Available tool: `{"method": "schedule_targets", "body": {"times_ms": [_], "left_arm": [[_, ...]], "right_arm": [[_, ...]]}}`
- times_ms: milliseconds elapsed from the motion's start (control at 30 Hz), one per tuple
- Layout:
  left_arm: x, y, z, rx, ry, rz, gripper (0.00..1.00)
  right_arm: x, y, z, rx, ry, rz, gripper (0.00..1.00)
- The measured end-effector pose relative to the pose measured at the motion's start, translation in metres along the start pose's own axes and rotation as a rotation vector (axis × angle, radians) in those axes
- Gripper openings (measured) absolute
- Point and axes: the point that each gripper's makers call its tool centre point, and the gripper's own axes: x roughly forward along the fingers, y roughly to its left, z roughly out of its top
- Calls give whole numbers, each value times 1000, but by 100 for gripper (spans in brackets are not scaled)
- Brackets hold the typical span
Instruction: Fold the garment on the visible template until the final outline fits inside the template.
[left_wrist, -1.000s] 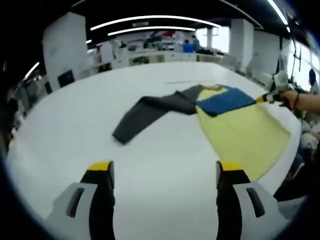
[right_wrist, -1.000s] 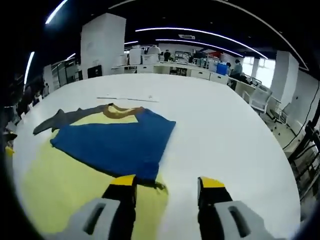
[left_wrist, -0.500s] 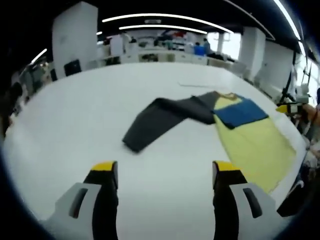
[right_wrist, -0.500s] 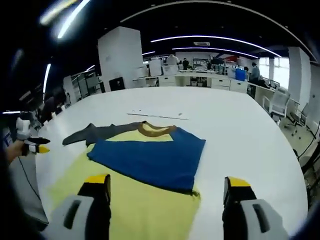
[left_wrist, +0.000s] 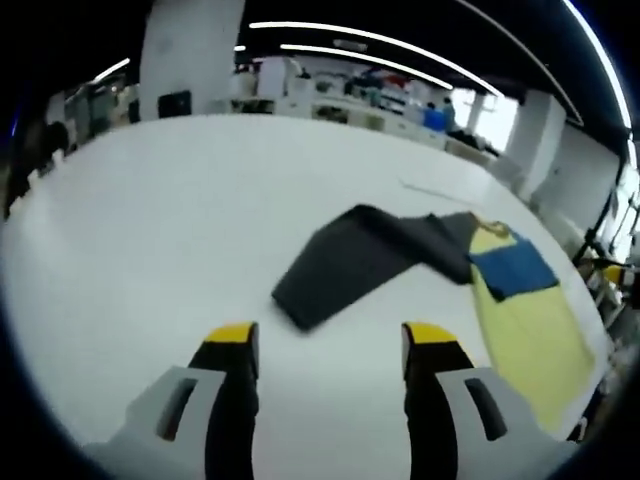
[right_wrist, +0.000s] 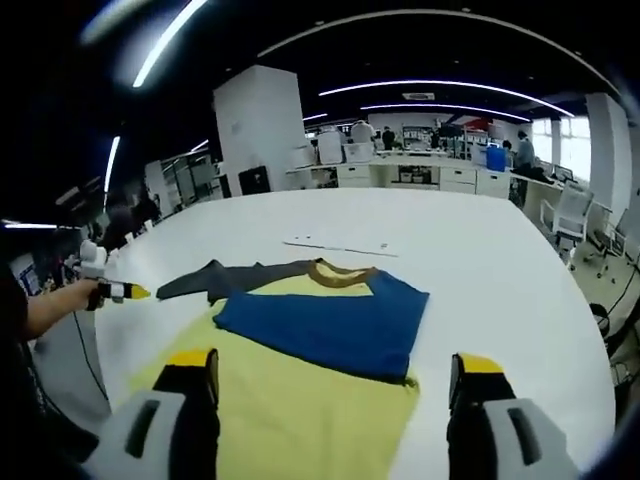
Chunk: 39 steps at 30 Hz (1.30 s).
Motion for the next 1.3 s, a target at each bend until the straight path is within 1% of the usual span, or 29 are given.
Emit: {"method": "schedule_targets", "body": {"times_ms": [67,100,133,233,333,367,400,433,467,533,600,633,667,700,800,900,1033,1133,1233,1300], "left_arm": [[5,4,2,-20,-7,10,48],[7,6,2,-28,-4,17,46],[9,10,0,-40,3,39,44],[14,14,-2,-56,8,51,39],[19,17,-4,-104,14,63,33],[20,18,-4,-109,11,68,32],[23,19,-4,-138,8,75,32],[23,19,-4,-147,6,74,30],[26,19,-3,-131,6,71,27],[28,22,-5,-89,24,98,23],[30,21,-5,-98,23,95,22],[32,20,-7,-118,28,90,22],[34,21,-1,-113,-8,91,20],[33,21,-5,-125,20,94,17],[35,20,-5,-154,17,93,8],[36,21,-5,-147,20,105,0],[29,24,6,-117,-20,120,0],[20,30,13,-111,-44,127,0],[13,40,14,-92,-43,155,0],[11,50,11,-82,-25,180,0]], "right_arm": [[-3,-2,-1,-6,4,-8,95],[-5,-3,-2,-11,6,-12,94],[-7,-4,-2,-22,9,-18,92],[-10,-4,-5,-32,16,-22,91],[-15,-2,-8,-53,24,-29,92],[-16,-2,-8,-58,27,-29,92],[-18,-1,-9,-63,30,-32,92],[-18,-1,-9,-63,30,-33,92],[-21,0,-11,-65,30,-38,92],[-23,1,-13,-61,29,-42,92],[-26,2,-15,-58,32,-46,92],[-27,2,-17,-58,35,-51,92],[-27,2,-17,-58,37,-54,92],[-28,1,-19,-60,41,-59,92],[-29,1,-20,-62,44,-67,91],[-30,2,-21,-52,40,-69,91],[-29,4,-24,-53,46,-70,91],[-29,7,-25,-56,47,-64,91],[-30,10,-23,-62,42,-53,92],[-30,13,-23,-82,44,-38,95]]}}
